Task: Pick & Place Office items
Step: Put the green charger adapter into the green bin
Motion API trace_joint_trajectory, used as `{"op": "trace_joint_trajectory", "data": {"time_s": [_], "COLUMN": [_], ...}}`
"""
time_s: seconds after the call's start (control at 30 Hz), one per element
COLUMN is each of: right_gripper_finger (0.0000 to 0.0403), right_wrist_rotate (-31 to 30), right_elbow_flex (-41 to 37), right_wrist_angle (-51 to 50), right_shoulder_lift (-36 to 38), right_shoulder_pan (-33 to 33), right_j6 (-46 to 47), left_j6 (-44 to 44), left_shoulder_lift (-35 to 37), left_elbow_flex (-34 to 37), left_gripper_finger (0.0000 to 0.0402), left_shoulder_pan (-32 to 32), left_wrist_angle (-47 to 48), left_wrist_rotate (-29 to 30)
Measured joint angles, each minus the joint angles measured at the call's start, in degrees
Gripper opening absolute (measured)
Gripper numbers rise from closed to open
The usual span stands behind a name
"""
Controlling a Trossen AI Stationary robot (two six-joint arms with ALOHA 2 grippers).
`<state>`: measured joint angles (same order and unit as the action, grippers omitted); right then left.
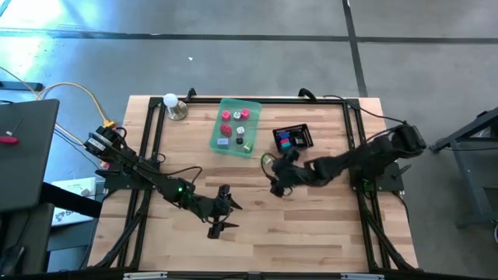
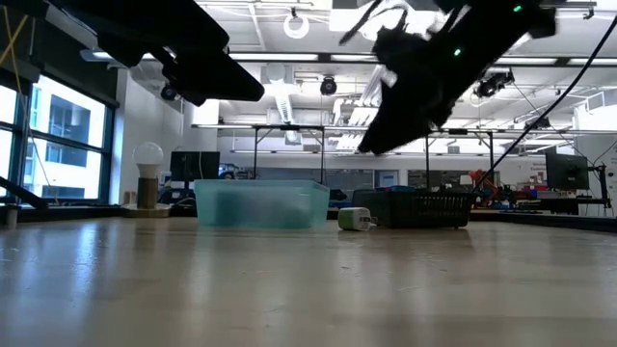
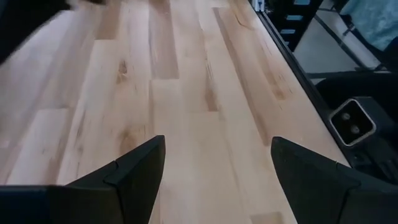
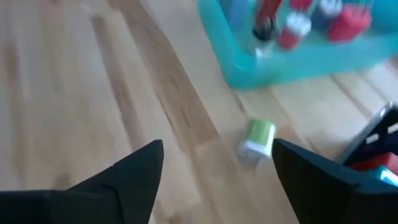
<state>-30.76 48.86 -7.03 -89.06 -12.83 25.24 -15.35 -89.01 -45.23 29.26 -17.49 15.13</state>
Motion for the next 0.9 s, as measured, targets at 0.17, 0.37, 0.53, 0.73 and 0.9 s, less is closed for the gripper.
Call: {"op": "trace_joint_trajectory", "data": {"time_s": [0.17,0.37,0.53,0.73,0.9], "right_gripper_finger": [0.028,0.0278,0.0278,0.0278,0.0278], "right_wrist_rotate": [7.01,13.05,13.45,14.66,13.87], "right_elbow_flex": [3.89,10.27,13.51,13.82,13.84], "right_wrist_angle": [-4.49,-10.53,-14.73,-17.07,-16.6], "right_shoulder_lift": [-3.83,-7.89,-10.19,-12.11,-15.25], "right_shoulder_pan": [5.44,8.76,11.68,13.39,13.74], "right_j6": [-0.44,-2.64,-2.99,-3.08,-3.85], "left_j6": [0.31,0.3,0.3,-0.88,-1.03], "left_shoulder_lift": [0.0,0.0,0.0,0.0,0.0], "left_elbow_flex": [0.0,-0.02,-0.02,-0.02,-0.02], "left_gripper_finger": [0.0285,0.0285,0.0285,0.0285,0.0285], "left_shoulder_pan": [0.0,0.0,0.02,0.11,0.11], "left_wrist_angle": [0.58,1.42,2.33,2.77,3.03], "left_wrist_rotate": [-3.09,-3.32,-3.32,-3.4,-3.4]}}
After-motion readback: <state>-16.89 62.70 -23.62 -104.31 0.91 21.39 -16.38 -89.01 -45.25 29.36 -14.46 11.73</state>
